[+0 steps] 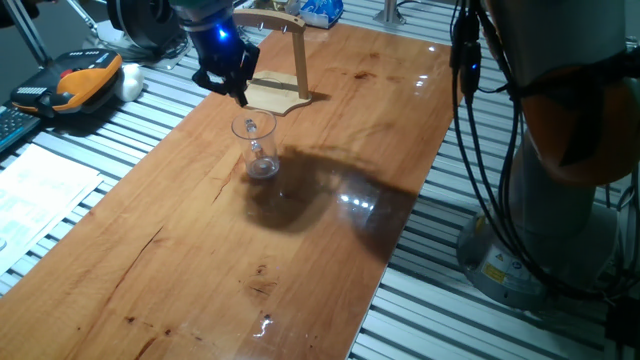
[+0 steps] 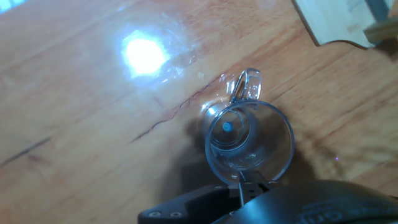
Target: Put the cup on the cup rack
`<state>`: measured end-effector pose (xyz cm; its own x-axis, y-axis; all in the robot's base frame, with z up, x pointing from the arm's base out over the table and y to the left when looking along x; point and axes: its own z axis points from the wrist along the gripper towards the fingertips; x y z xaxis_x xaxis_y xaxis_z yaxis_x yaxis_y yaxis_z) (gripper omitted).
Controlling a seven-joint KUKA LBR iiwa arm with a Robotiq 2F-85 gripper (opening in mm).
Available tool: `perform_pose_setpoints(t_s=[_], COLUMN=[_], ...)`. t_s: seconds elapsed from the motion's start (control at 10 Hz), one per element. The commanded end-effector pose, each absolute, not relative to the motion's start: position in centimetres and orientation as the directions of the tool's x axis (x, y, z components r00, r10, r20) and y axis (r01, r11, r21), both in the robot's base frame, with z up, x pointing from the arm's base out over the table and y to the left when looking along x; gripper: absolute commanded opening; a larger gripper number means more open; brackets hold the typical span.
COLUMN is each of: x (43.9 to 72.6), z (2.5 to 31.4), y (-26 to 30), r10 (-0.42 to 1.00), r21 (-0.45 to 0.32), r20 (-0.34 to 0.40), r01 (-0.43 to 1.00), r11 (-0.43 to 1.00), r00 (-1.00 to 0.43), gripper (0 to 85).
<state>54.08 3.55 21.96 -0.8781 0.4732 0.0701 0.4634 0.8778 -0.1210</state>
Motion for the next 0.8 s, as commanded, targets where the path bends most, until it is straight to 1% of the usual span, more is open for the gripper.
perform_pose_setpoints(t_s=[0.0,0.2,0.4,0.7], x=[54.12,54.27,54.39,54.56], z=[21.88,21.60,21.43,21.14], y=[3.61,3.83,3.94,3.97], r10=[0.495,0.546,0.570,0.603], r21=[-0.125,-0.140,-0.165,-0.162], r20=[0.066,0.060,0.060,0.059], r01=[0.485,0.534,0.555,0.588], r11=[0.866,0.834,0.816,0.793], r00=[-0.866,-0.836,-0.820,-0.796], gripper=[0.0,0.0,0.0,0.0])
